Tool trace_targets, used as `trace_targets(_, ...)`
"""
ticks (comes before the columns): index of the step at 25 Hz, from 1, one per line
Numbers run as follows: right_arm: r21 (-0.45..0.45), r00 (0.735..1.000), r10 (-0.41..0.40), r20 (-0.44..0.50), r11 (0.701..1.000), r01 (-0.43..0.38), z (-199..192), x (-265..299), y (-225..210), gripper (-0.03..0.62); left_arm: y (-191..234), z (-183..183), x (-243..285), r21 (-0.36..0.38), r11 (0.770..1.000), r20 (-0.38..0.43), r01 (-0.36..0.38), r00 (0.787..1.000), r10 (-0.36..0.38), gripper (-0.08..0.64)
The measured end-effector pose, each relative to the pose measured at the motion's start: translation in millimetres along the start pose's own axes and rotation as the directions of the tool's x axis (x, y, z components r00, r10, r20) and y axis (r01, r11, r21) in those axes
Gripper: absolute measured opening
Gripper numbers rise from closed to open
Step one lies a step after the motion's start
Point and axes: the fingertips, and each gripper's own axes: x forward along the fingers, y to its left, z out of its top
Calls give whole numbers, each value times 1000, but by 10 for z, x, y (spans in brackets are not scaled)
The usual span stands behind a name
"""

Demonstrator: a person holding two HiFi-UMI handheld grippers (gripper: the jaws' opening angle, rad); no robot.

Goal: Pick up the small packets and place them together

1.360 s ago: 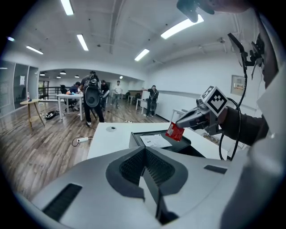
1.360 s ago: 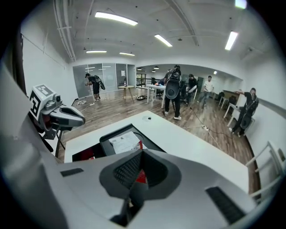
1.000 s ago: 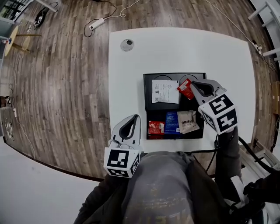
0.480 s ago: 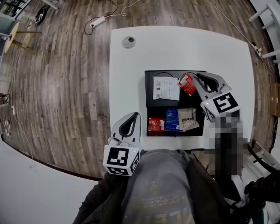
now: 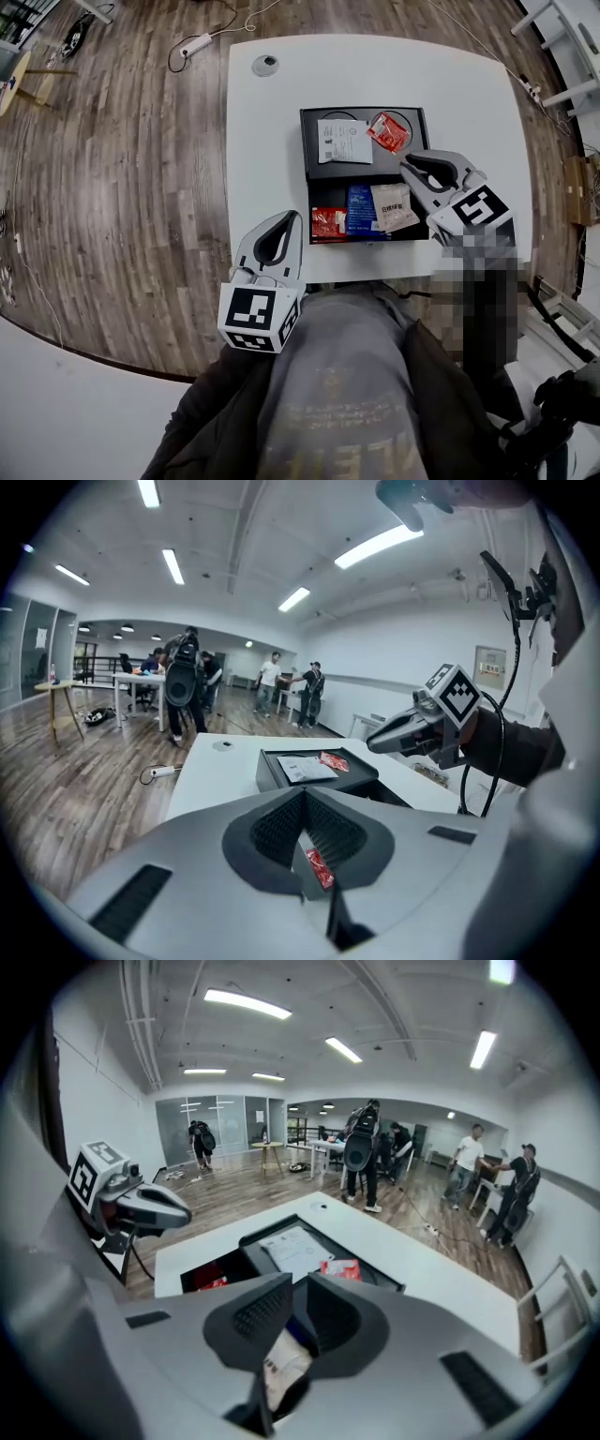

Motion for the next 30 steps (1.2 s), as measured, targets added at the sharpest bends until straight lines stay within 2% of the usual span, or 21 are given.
trace_targets(5, -47, 991, 70, -118, 996, -76, -527, -98, 491, 49, -194, -132, -108, 3, 998, 2, 59, 998, -59, 3)
trace_targets(8, -34, 978, 115, -174, 992, -123, -799, -163, 699, 49, -249, -163, -158, 7, 997, 5, 78, 997, -78, 3)
trace_targets(13, -52, 968, 90, -236, 993, -105, -1062, -187, 777, 49, -334, -188, -165, 19, 994, -6, 103, 995, -103, 3)
trace_targets(18, -107, 958, 73, -278, 989, -106, -1172, -140, 766, 92, -371, -194, -129, 31, 993, -25, 110, 994, -109, 3)
trace_targets(20, -157, 946, 71, -315, 979, -126, -1223, -90, 764, 130, -347, -204, -106, 27, 994, -35, 102, 994, -101, 3)
trace_targets(25, -242, 922, 82, -378, 953, -183, -1238, -19, 718, 174, -304, -219, -3, 11, 996, -54, 88, 995, -87, 3)
trace_targets(28, -292, 917, 51, -395, 940, -178, -1205, 9, 610, 175, -279, -217, 62, -4, 997, -61, 78, 995, -78, 3)
trace_targets(30, -309, 908, 62, -415, 928, -205, -1240, 83, 600, 175, -255, -230, 108, -13, 998, -67, 69, 995, -70, 3)
